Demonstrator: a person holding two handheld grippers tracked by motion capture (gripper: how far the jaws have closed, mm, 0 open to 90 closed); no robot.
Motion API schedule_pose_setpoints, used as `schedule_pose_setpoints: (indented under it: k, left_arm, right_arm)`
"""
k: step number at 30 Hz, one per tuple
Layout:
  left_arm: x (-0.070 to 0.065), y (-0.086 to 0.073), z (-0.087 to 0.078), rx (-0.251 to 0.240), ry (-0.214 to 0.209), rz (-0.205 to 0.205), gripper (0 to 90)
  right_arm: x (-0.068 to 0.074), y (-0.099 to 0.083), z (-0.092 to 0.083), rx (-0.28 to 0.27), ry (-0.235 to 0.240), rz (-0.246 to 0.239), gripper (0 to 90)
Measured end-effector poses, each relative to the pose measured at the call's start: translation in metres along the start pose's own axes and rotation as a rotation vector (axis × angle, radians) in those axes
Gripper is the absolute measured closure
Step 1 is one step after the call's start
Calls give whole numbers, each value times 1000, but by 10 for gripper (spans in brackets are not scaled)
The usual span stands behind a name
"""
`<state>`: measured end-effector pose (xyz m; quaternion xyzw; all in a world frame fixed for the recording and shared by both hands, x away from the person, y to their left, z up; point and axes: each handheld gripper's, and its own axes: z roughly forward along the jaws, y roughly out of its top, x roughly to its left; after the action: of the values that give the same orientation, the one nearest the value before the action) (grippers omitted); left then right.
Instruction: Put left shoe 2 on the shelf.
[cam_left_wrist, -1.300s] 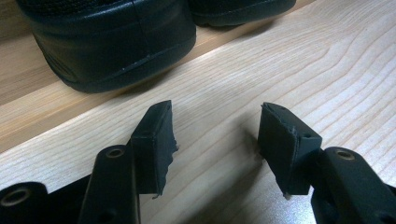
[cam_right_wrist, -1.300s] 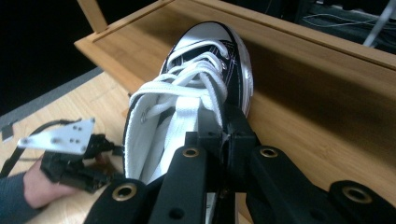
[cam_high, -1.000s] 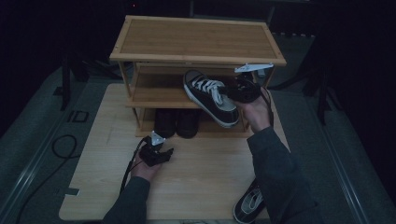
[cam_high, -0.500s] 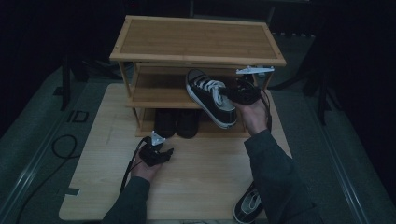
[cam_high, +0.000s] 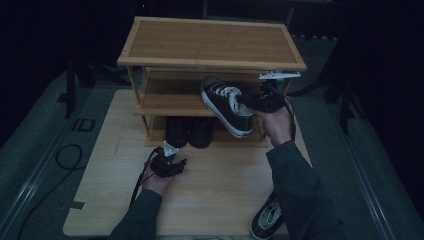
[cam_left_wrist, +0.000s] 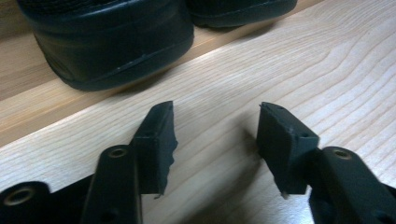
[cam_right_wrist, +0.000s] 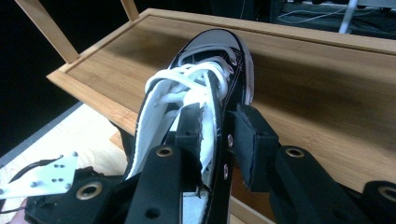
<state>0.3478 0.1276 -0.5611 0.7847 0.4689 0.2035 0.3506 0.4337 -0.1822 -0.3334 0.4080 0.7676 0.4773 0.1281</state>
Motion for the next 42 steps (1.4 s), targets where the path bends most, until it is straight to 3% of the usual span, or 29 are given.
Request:
schedule_pose_setpoints:
  k: [10, 24, 39, 40, 42]
  left_arm:
    - [-25, 20, -1, -34, -59, 39, 531]
    - [-57, 48, 20, -40, -135, 73, 592]
    - [-71, 68, 46, -42, -119, 88, 755]
    - [-77, 72, 55, -33, -86, 119, 801]
    - [-79, 74, 61, -20, -54, 130, 852]
  right_arm:
    - [0, -1, -16, -45, -8, -8, 733]
    - [-10, -7, -34, -33, -69, -35, 782]
    - [-20, -27, -44, 22, -88, -47, 785]
    - [-21, -31, -44, 33, -88, -54, 785]
    - [-21, -35, -44, 41, -83, -55, 790]
